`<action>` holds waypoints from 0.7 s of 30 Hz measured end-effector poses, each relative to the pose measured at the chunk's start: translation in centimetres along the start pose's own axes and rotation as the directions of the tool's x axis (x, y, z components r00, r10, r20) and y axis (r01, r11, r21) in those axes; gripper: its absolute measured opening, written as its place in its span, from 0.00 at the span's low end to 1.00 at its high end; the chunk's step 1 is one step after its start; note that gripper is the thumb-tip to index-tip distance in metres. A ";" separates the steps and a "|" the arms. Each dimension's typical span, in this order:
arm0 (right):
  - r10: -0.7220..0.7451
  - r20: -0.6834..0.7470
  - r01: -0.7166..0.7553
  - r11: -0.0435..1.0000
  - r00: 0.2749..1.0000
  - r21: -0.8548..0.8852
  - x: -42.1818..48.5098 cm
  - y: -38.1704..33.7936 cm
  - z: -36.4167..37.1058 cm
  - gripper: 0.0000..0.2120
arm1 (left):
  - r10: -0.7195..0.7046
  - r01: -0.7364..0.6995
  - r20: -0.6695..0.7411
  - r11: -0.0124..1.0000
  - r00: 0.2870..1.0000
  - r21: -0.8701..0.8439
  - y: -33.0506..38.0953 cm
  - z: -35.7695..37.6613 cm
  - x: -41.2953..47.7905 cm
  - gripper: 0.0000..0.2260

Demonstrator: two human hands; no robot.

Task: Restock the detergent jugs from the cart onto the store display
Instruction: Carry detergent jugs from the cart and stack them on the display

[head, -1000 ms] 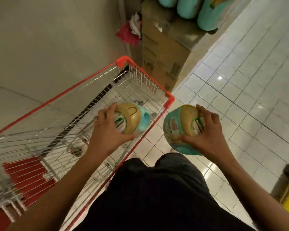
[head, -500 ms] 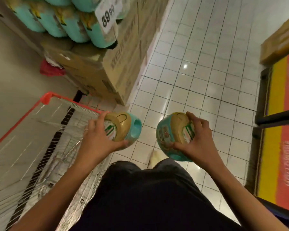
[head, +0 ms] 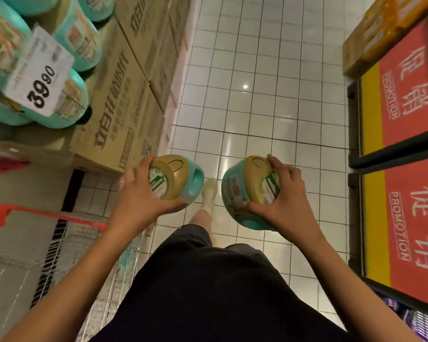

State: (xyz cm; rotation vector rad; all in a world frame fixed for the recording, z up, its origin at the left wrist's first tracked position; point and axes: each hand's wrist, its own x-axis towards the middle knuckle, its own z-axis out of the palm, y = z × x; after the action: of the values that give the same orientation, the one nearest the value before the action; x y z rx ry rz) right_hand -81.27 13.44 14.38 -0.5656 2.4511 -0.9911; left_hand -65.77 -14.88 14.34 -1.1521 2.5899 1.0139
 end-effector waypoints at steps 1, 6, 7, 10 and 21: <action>0.012 -0.009 -0.012 1.000 1.000 0.006 1.6 0.1 -0.7 0.55 | 0.009 -0.009 0.007 1.000 1.000 0.000 0.9 0.0 1.8 0.61; 0.042 -0.050 -0.043 0.999 0.998 -0.013 10.0 0.1 -3.9 0.54 | 0.076 -0.076 0.010 0.997 0.997 0.027 5.4 -0.9 10.8 0.57; 0.051 -0.055 -0.052 0.999 0.997 -0.013 11.8 0.0 -4.6 0.54 | 0.089 -0.089 0.004 0.996 0.996 0.025 6.4 -1.2 12.6 0.57; 0.077 -0.059 -0.078 0.997 0.995 -0.016 17.4 -0.7 -6.7 0.54 | 0.121 -0.120 -0.009 0.992 0.993 0.023 9.4 -2.3 18.2 0.56; 0.072 -0.049 -0.073 0.997 0.996 -0.023 37.4 -2.6 -13.5 0.55 | 0.172 -0.170 -0.058 0.985 0.983 0.034 20.3 -4.2 35.9 0.54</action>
State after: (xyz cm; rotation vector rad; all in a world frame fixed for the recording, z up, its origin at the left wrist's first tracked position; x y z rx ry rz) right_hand -118.60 -0.27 16.10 -0.4624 2.5107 -0.9565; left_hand -104.48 -29.70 15.00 -0.9816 2.7820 0.9835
